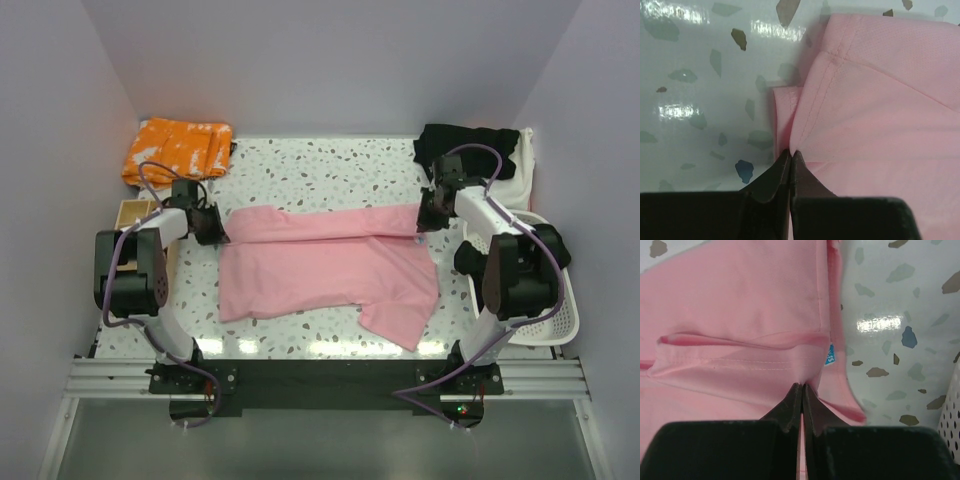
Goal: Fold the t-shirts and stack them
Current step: Fold the flattened tshirt in 1/3 of the way
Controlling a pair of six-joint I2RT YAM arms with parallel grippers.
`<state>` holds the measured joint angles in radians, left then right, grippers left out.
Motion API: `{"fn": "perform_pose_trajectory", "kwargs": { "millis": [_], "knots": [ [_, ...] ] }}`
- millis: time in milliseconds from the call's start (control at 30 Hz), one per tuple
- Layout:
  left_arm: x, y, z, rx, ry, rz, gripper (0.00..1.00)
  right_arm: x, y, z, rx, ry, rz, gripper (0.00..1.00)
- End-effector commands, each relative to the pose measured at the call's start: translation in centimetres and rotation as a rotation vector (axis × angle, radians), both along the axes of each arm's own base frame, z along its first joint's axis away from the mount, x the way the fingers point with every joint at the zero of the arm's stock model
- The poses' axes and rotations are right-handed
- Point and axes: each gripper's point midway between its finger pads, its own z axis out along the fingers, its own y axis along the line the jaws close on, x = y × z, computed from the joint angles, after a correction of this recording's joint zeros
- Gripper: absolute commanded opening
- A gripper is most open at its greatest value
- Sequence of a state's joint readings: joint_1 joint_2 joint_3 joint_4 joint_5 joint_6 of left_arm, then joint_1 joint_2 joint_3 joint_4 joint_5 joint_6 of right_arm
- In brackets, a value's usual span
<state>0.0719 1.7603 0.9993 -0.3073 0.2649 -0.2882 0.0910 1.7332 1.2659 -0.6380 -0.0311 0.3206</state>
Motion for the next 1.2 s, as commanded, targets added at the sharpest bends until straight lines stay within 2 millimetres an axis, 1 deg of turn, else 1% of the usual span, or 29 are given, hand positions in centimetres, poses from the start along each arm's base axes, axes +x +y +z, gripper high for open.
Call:
{"fn": "perform_pose_trajectory", "kwargs": {
  "millis": [0, 33, 67, 100, 133, 167, 200, 233, 300, 367, 433, 533, 600, 633, 667, 833, 900, 1000, 1033, 1067, 1133, 1167],
  "knots": [
    [-1.4, 0.6, 0.6, 0.016, -0.001, 0.020, 0.17, -1.6, -1.3, -1.1, -0.059, 0.068, -0.050, 0.00],
    [-1.0, 0.5, 1.0, 0.012, -0.018, 0.017, 0.33, -1.3, -1.3, -0.9, -0.062, 0.058, -0.052, 0.04],
    [-0.5, 0.5, 1.4, 0.013, -0.039, 0.022, 0.99, -1.0, -1.3, -0.6, -0.062, 0.046, -0.052, 0.06],
    [0.3, 0.5, 2.3, 0.011, -0.073, 0.021, 1.00, -0.7, -1.3, -0.2, -0.059, 0.031, -0.054, 0.09],
    [0.8, 0.4, 2.9, 0.010, -0.096, 0.018, 1.00, 0.1, -1.2, 0.6, -0.055, -0.006, -0.050, 0.15],
    [1.6, 0.6, 3.5, 0.014, -0.122, 0.027, 1.00, 0.5, -1.1, 1.0, -0.053, -0.023, -0.048, 0.19],
    [2.4, 0.6, 4.3, 0.010, -0.151, 0.037, 1.00, 0.8, -0.9, 1.4, -0.041, -0.038, -0.047, 0.20],
    [2.9, 0.5, 4.7, 0.004, -0.170, 0.034, 1.00, 1.4, -0.7, 1.9, -0.034, -0.061, -0.037, 0.19],
    [4.1, 0.1, 5.5, -0.023, -0.215, 0.017, 1.00, 1.8, -0.4, 2.2, -0.019, -0.073, -0.030, 0.20],
    [4.9, -0.4, 5.5, -0.048, -0.231, 0.003, 1.00, 2.4, -0.3, 2.4, -0.012, -0.089, -0.032, 0.20],
    [5.7, -0.7, 5.5, -0.068, -0.250, -0.007, 1.00, 2.7, 0.4, 2.6, 0.026, -0.102, -0.016, 0.20],
    [7.2, -1.4, 5.5, -0.110, -0.288, -0.018, 1.00, 3.1, 0.9, 2.2, 0.049, -0.108, -0.009, 0.19],
    [8.1, -1.8, 5.5, -0.131, -0.306, -0.024, 1.00, 3.0, 1.1, 1.6, 0.053, -0.090, -0.005, 0.18],
    [8.3, -2.1, 5.4, -0.136, -0.306, -0.030, 1.00, 2.9, 1.0, 1.4, 0.051, -0.081, -0.008, 0.18],
    [8.4, -2.5, 4.9, -0.149, -0.298, -0.041, 1.00, 2.8, 1.0, 1.2, 0.049, -0.074, -0.006, 0.18],
    [9.0, -3.5, 4.7, -0.157, -0.299, -0.061, 0.99, 2.6, 1.0, 0.6, 0.051, -0.069, -0.003, 0.18],
    [9.1, -3.9, 4.7, -0.172, -0.300, -0.067, 0.92, 2.5, 1.1, 0.3, 0.052, -0.063, -0.002, 0.17],
    [9.2, -4.5, 4.7, -0.176, -0.294, -0.080, 0.71, 2.3, 1.0, -0.2, 0.047, -0.049, -0.005, 0.17],
    [9.2, -4.7, 4.6, -0.176, -0.290, -0.085, 0.54, 2.2, 0.9, -0.4, 0.043, -0.044, -0.005, 0.17],
    [9.0, -4.7, 4.5, -0.171, -0.279, -0.086, 0.45, 2.1, 0.8, -0.5, 0.040, -0.042, -0.006, 0.16],
    [8.8, -4.6, 4.4, -0.164, -0.269, -0.085, 0.34, 1.8, 0.7, -0.8, 0.031, -0.033, -0.007, 0.16],
    [8.5, -4.6, 4.3, -0.156, -0.263, -0.084, 0.30, 1.7, 0.6, -0.7, 0.029, -0.034, -0.007, 0.16]
  ]
}}
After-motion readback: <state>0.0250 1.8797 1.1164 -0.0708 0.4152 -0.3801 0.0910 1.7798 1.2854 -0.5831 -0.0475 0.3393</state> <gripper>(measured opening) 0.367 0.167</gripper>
